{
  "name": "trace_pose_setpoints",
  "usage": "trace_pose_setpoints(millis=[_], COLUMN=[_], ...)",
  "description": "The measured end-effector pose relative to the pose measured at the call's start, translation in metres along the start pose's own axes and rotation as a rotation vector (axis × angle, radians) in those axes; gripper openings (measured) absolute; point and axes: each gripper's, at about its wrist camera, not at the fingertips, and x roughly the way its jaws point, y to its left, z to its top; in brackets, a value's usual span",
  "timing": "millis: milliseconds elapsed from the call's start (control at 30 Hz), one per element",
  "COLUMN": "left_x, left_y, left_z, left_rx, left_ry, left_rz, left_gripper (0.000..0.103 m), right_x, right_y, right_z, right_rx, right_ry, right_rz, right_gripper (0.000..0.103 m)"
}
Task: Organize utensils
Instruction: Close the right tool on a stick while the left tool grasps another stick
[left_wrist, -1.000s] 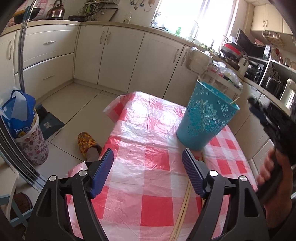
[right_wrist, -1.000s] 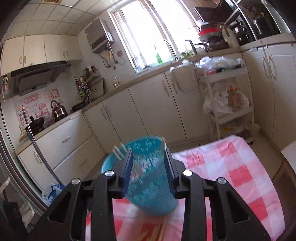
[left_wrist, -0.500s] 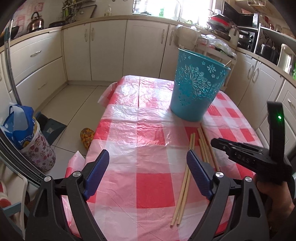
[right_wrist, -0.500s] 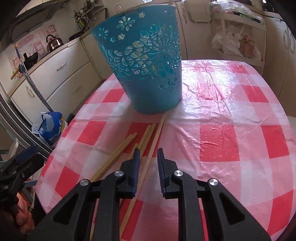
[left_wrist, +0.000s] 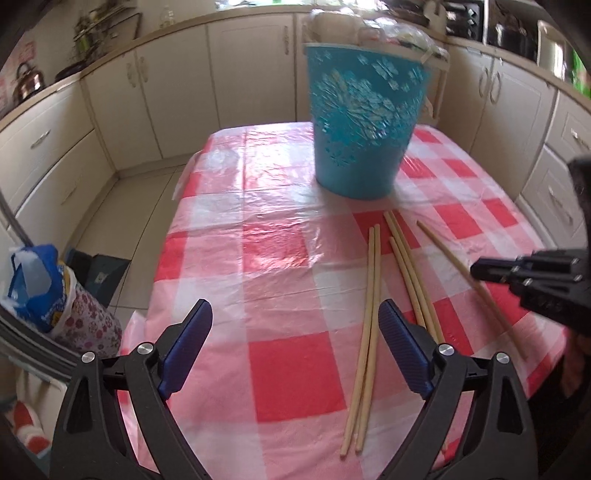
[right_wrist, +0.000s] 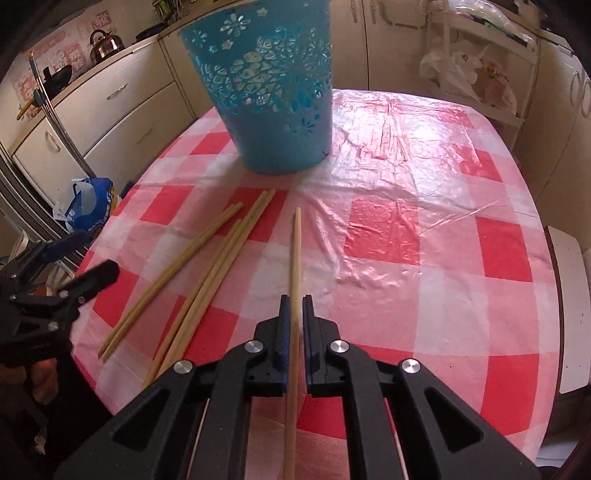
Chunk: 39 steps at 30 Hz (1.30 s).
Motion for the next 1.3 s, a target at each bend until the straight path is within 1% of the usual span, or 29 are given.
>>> trace_pose_setpoints(millis=[100,233,300,400,433,533,700,767,867,1000,1033,1100,1133,1167,1200,1267,1300], left_x=[0.015,0.032,0.042,0.052,0.057,0.061,0.062,0.056,0.051,0.062,0.066,0.071,0.072,0.072,0.073,0.072,0.072], left_y=[-0.011,-0.019,-0.021,-0.023,-0.024,-0.023,-0.019,-0.014,-0.01,-0.014,-0.017,-0.017,-0.016,-0.018,-0.02,-0.026,-0.028], left_z=[0.009,0.02,0.023,0.024,0.025,0.028,0.029,0.031,0.037,0.044,0.044,0.045,0.047,0.049,0.05,0.051,0.052], left_rx=[0.03,0.055,0.061,0.072,0.077,0.05,0.028,0.01,0.009,0.055,0.074,0.078,0.073,0.078,0.092,0.117,0.125], left_ry=[0.018,0.036,0.054,0.069,0.086,0.095,0.111,0.096,0.075,0.089,0.098,0.095,0.098,0.103,0.104,0.105,0.107], left_rz=[0.005,0.019,0.024,0.014,0.019,0.005,-0.023,-0.045,-0.032,0.001,0.012,0.003,-0.011,-0.028,-0.03,-0.039,-0.044], left_gripper=[0.087,0.087,0.087,0.087,0.088,0.087,0.086,0.086,0.085,0.083,0.078,0.074,0.067,0.058,0.055,0.04,0.038], right_x=[0.002,0.018,0.018,0.017,0.017,0.017,0.018,0.017,0.018,0.019,0.019,0.021,0.021,0.022,0.022,0.023,0.023], right_y=[0.002,0.008,0.006,0.001,0.0,-0.003,-0.005,-0.005,-0.007,-0.003,-0.002,0.001,0.002,0.004,0.006,0.01,0.011], right_z=[0.008,0.013,0.011,0.009,0.009,0.011,0.011,0.01,0.01,0.012,0.013,0.014,0.015,0.015,0.016,0.016,0.016], right_rx=[0.013,-0.007,0.001,0.012,0.011,0.022,0.033,0.042,0.056,0.034,0.025,0.01,0.002,-0.008,-0.025,-0.053,-0.066], right_ry=[-0.032,-0.017,-0.034,-0.026,-0.023,-0.016,-0.029,-0.028,-0.031,-0.033,-0.035,-0.041,-0.041,-0.041,-0.04,-0.034,-0.028], right_rz=[0.004,-0.002,0.009,0.036,0.041,0.055,0.054,0.062,0.071,0.051,0.047,0.04,0.035,0.027,0.014,-0.003,-0.007], right_gripper=[0.007,0.007,0.007,0.007,0.007,0.007,0.007,0.008,0.008,0.01,0.011,0.016,0.017,0.017,0.017,0.017,0.015])
